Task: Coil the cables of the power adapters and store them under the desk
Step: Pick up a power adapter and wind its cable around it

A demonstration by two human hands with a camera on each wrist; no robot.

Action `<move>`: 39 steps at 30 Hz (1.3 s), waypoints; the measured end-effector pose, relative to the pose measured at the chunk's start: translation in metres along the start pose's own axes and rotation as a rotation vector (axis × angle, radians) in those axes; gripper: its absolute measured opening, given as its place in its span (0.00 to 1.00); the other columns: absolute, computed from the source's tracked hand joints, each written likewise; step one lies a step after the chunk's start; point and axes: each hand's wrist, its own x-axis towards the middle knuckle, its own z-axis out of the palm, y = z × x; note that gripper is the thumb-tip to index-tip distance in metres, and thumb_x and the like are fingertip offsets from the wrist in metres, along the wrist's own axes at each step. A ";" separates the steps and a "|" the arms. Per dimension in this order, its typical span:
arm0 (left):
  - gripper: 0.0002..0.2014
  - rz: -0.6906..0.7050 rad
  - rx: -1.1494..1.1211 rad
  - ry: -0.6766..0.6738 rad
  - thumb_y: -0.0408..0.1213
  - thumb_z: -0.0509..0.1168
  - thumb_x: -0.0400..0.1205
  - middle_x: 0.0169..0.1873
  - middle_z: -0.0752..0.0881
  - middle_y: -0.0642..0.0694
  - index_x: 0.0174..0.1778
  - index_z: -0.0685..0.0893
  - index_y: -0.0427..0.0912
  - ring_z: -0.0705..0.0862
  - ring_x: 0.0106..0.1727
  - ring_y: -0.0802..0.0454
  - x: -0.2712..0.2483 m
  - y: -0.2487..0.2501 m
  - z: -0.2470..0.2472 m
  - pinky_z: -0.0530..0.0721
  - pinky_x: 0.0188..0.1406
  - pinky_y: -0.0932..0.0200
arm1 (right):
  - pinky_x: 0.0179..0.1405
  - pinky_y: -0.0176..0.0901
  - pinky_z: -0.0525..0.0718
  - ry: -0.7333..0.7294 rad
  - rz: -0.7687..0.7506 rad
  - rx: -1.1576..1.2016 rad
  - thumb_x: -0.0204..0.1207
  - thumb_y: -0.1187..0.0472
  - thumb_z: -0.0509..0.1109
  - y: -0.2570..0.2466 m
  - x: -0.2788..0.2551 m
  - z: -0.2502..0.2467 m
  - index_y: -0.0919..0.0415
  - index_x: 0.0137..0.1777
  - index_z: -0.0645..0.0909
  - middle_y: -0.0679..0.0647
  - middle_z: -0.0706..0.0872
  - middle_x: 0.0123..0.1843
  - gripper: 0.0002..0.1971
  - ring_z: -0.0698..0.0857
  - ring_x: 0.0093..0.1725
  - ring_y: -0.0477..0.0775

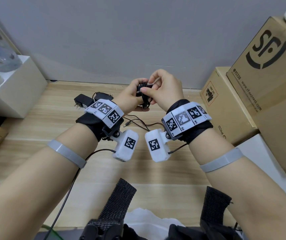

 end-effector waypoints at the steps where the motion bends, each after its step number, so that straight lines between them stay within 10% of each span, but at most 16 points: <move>1: 0.25 0.006 0.028 0.007 0.20 0.57 0.81 0.50 0.76 0.49 0.74 0.62 0.40 0.81 0.42 0.56 0.001 0.000 -0.001 0.88 0.43 0.56 | 0.35 0.39 0.82 -0.010 -0.022 -0.051 0.66 0.59 0.78 -0.001 -0.001 0.001 0.47 0.34 0.70 0.50 0.79 0.29 0.16 0.85 0.29 0.53; 7: 0.22 0.046 0.192 0.039 0.15 0.56 0.77 0.43 0.74 0.51 0.61 0.64 0.42 0.78 0.40 0.51 0.003 -0.005 -0.003 0.84 0.48 0.41 | 0.46 0.41 0.71 -0.142 -0.090 -0.413 0.69 0.61 0.68 -0.011 -0.003 0.007 0.56 0.54 0.77 0.54 0.72 0.49 0.13 0.76 0.50 0.58; 12: 0.20 0.022 0.110 0.080 0.14 0.56 0.78 0.40 0.74 0.48 0.59 0.64 0.40 0.77 0.37 0.56 0.003 -0.008 -0.003 0.85 0.27 0.65 | 0.48 0.49 0.73 -0.159 -0.209 -0.615 0.78 0.60 0.61 -0.014 -0.004 0.010 0.62 0.56 0.76 0.60 0.76 0.58 0.10 0.79 0.56 0.65; 15: 0.19 -0.015 0.039 0.059 0.16 0.58 0.79 0.40 0.76 0.47 0.60 0.66 0.39 0.81 0.37 0.53 0.002 -0.012 -0.004 0.87 0.31 0.59 | 0.44 0.48 0.71 -0.108 -0.273 -0.721 0.79 0.56 0.61 -0.013 -0.005 0.006 0.57 0.56 0.80 0.56 0.78 0.57 0.11 0.80 0.56 0.64; 24: 0.17 -0.009 -0.084 -0.042 0.22 0.56 0.83 0.52 0.77 0.44 0.66 0.71 0.43 0.83 0.49 0.47 -0.007 -0.021 -0.002 0.90 0.45 0.49 | 0.53 0.51 0.81 0.032 0.000 0.010 0.75 0.63 0.67 -0.003 0.008 0.012 0.56 0.42 0.78 0.51 0.82 0.39 0.02 0.80 0.43 0.53; 29: 0.18 0.019 0.005 -0.067 0.23 0.55 0.83 0.50 0.77 0.50 0.68 0.71 0.40 0.81 0.48 0.50 -0.010 -0.022 -0.008 0.90 0.40 0.55 | 0.53 0.62 0.80 0.052 0.200 0.197 0.75 0.58 0.65 0.017 0.015 0.017 0.52 0.29 0.73 0.52 0.80 0.27 0.12 0.80 0.35 0.56; 34: 0.18 0.022 0.043 -0.010 0.23 0.61 0.80 0.46 0.82 0.52 0.63 0.70 0.45 0.84 0.35 0.61 -0.009 -0.019 -0.014 0.85 0.29 0.63 | 0.51 0.54 0.80 -0.005 0.299 0.206 0.77 0.63 0.64 0.028 0.014 0.014 0.54 0.39 0.73 0.48 0.77 0.35 0.06 0.75 0.35 0.49; 39: 0.16 -0.009 -0.011 0.057 0.30 0.74 0.68 0.29 0.85 0.56 0.46 0.77 0.47 0.82 0.28 0.61 -0.005 -0.016 -0.016 0.76 0.27 0.67 | 0.28 0.37 0.69 -0.124 0.211 0.099 0.79 0.66 0.53 0.035 0.002 0.009 0.54 0.47 0.77 0.45 0.74 0.31 0.11 0.71 0.28 0.45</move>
